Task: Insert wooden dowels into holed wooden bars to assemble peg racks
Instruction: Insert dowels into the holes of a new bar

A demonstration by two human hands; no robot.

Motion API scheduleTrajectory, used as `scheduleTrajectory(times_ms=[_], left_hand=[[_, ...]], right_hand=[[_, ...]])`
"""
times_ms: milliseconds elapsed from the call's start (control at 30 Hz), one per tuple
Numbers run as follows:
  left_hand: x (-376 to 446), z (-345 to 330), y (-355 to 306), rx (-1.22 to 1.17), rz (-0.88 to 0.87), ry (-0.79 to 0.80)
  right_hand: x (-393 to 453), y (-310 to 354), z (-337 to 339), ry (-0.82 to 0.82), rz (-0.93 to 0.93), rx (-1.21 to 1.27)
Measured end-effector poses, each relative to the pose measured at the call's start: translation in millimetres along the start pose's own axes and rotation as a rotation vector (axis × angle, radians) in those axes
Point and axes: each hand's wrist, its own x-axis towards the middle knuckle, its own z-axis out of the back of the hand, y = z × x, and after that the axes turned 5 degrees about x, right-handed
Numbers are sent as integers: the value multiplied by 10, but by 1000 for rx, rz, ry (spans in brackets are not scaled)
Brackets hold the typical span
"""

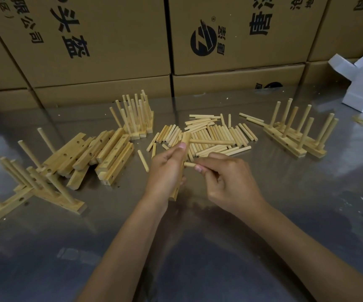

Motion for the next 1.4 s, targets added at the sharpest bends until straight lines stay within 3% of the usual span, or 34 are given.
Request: scheduleTrajectory(times_ms=[267, 533, 867, 1400], left_hand=[[-16, 24, -27, -118, 49, 80], [-22, 41, -46, -134, 77, 81], [-12, -10, 53, 64, -27, 49], [29, -64, 184, 39, -17, 46]], right_hand=[[-5, 98, 31, -73, 92, -131], [31, 89, 73, 49, 34, -96], [33, 125, 72, 121, -64, -139], [4, 11, -28, 104, -361, 252]])
